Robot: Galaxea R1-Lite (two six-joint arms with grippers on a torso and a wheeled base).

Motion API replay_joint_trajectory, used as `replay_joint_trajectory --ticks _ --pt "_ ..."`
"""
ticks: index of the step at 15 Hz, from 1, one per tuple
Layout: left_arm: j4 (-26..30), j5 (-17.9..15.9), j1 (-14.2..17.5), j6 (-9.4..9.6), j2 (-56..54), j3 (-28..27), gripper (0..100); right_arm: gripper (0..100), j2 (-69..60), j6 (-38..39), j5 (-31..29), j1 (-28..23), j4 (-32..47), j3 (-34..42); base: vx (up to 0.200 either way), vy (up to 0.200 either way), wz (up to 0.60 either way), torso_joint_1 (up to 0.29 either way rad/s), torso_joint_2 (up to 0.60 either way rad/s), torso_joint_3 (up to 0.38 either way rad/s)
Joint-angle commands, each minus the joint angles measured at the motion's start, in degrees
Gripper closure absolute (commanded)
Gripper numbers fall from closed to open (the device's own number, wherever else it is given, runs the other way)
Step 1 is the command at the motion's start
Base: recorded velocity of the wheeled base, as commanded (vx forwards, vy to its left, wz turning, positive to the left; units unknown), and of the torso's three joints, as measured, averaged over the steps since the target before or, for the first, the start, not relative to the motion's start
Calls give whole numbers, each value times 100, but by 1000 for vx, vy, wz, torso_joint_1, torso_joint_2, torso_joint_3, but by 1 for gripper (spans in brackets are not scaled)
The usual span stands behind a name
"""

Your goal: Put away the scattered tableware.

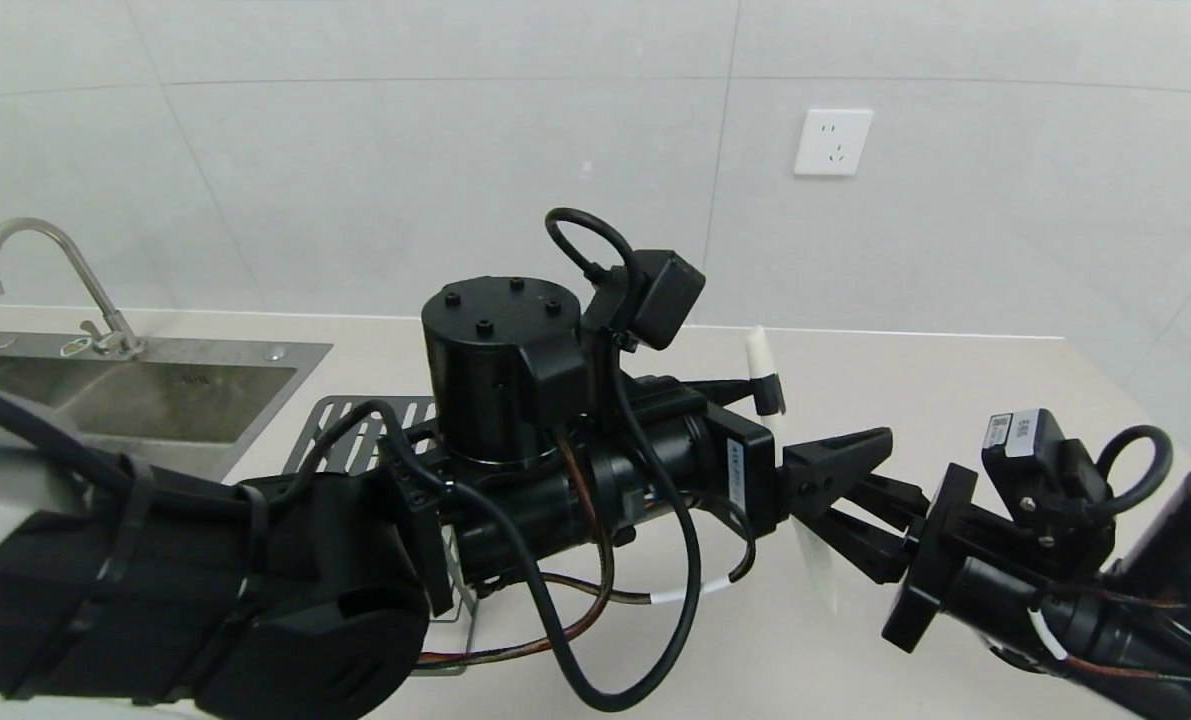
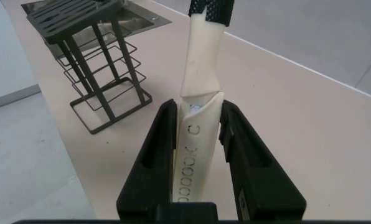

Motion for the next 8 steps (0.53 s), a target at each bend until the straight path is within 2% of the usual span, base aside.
replay_joint_trajectory --ticks 1,3,8 --pt "-126 10 -29 -1 308 -216 0 100 -31 -2 1 8 -6 -6 0 0 0 0 0 0" --pt "-302 98 -29 -1 458 -330 0 100 -31 -2 1 8 -6 -6 0 0 0 0 0 0" --pt "-337 107 -64 8 563 -392 0 100 -40 -2 9 17 -6 -6 0 0 0 0 0 0"
